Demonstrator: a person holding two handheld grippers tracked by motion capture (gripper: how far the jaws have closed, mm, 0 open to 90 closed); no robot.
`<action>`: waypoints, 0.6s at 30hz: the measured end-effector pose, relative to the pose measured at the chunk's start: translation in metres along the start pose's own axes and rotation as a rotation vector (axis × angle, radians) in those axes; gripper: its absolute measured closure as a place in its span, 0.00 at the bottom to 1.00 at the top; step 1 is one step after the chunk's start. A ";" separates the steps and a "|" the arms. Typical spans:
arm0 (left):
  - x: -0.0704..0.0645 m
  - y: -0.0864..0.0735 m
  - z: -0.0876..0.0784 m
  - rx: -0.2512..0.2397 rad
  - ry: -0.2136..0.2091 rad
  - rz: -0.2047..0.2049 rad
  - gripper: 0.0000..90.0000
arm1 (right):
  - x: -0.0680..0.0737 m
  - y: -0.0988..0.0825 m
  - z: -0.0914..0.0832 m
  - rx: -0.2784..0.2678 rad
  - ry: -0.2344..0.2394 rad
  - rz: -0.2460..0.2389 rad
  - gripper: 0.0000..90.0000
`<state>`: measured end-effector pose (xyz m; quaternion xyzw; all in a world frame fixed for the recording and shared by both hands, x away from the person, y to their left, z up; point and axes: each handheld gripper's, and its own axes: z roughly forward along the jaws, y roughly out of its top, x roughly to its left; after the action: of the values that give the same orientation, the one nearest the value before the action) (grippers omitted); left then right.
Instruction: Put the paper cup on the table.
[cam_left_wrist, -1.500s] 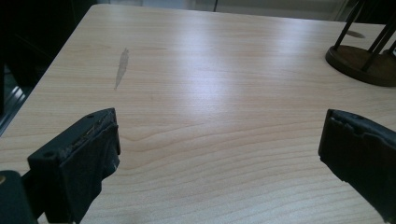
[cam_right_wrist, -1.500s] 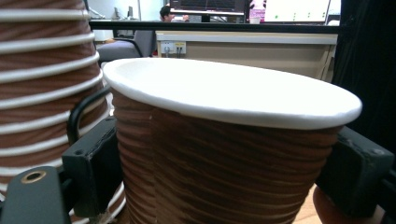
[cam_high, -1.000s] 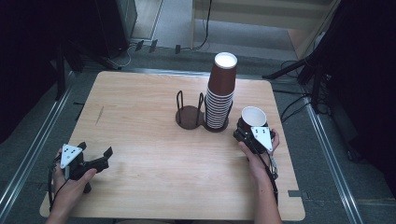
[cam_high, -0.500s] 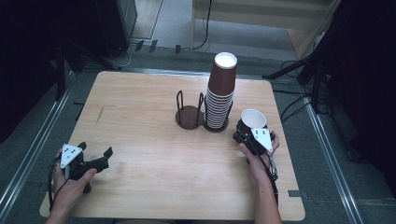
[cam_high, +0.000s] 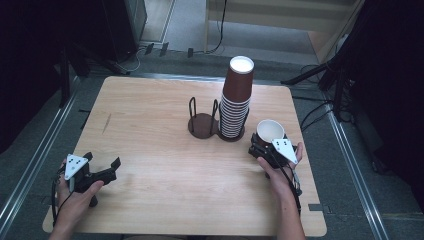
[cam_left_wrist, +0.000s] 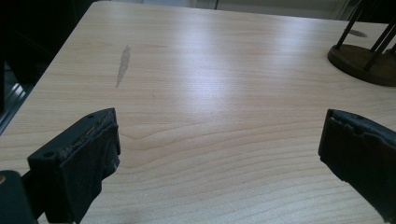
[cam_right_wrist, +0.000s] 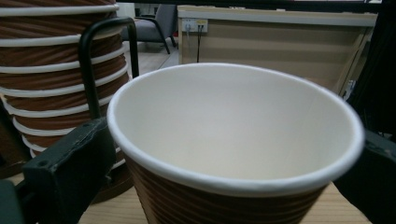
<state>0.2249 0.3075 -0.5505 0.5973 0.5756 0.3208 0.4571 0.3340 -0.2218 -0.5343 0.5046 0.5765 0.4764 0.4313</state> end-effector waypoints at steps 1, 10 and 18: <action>0.000 0.000 0.000 -0.001 0.001 -0.002 0.00 | -0.001 0.001 -0.002 -0.005 0.001 -0.004 0.00; 0.000 0.000 0.000 0.000 0.001 -0.001 0.00 | -0.004 0.009 -0.023 -0.036 0.032 -0.016 0.00; 0.000 0.000 0.001 0.000 -0.001 0.001 0.00 | -0.009 0.014 -0.042 -0.062 0.060 -0.005 0.00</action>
<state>0.2254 0.3069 -0.5505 0.5978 0.5752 0.3207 0.4570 0.2961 -0.2346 -0.5127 0.4749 0.5756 0.5078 0.4304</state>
